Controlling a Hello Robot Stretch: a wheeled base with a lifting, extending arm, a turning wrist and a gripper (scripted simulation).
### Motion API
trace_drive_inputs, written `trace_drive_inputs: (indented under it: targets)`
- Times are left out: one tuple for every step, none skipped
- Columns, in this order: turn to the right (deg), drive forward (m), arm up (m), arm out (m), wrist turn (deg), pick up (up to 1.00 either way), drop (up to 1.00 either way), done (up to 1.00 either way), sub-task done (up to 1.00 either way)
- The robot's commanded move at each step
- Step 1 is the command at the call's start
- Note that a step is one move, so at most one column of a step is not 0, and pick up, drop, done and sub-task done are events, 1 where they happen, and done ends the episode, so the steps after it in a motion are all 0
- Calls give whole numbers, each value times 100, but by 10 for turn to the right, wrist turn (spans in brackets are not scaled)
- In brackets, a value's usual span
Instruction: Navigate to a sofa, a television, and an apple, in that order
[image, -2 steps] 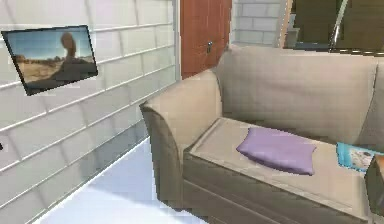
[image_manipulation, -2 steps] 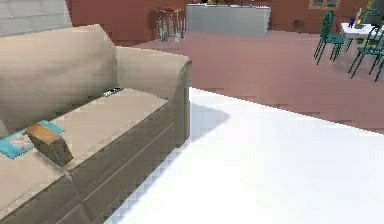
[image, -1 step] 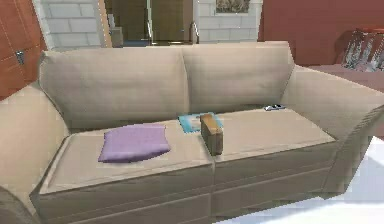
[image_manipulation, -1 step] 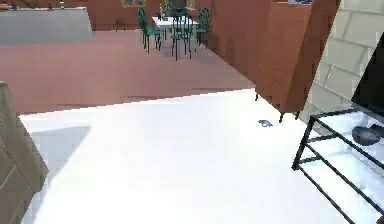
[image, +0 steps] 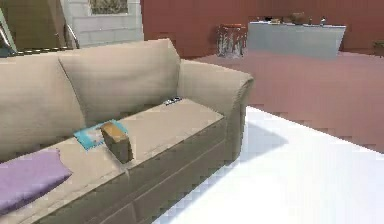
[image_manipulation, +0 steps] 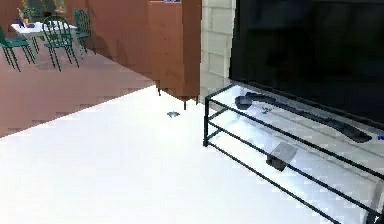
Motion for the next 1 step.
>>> trace_drive_inputs:
  targets:
    - [0, 20, 0, 0, 0, 0, 0, 0, 0]
